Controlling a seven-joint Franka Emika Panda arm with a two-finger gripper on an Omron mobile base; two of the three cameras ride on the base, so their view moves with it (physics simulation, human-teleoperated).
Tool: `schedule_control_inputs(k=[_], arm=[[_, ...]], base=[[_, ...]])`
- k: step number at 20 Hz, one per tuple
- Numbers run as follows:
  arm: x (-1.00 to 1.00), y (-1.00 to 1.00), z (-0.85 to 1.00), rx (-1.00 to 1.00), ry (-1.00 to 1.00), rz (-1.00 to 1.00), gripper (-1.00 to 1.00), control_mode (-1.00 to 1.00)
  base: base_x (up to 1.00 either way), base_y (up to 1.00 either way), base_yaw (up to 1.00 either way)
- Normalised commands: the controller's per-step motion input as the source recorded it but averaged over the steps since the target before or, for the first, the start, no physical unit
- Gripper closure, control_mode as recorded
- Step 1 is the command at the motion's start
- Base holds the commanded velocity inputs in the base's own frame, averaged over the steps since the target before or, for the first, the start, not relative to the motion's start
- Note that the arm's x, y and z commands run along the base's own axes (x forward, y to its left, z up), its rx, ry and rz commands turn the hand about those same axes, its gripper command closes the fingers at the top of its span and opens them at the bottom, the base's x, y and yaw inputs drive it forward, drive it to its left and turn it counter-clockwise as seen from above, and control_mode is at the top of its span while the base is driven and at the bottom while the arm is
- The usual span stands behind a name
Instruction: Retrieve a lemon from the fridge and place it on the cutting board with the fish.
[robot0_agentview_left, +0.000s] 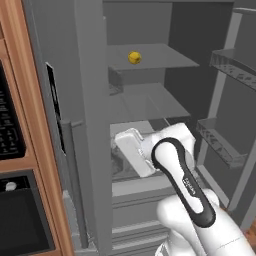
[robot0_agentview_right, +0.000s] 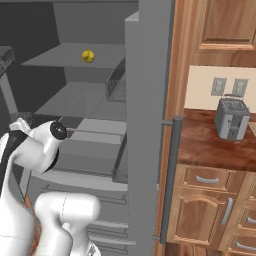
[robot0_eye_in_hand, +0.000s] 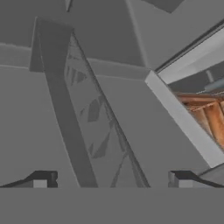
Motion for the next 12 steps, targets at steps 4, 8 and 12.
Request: schedule_control_inputs(k=[4,8,12], arm=[[-0.68,1.0,0.0,0.0,0.0,0.0,-1.0,-1.0],[-0.68,1.0,0.0,-0.01,0.0,0.0,-1.0,-1.0],[-0.52,0.81,0.0,-0.01,0.0,-0.01,-1.0,-1.0]], base=[[0.0,0.0,0.0],[0.0,0.0,0.0],[0.0,0.0,0.0]])
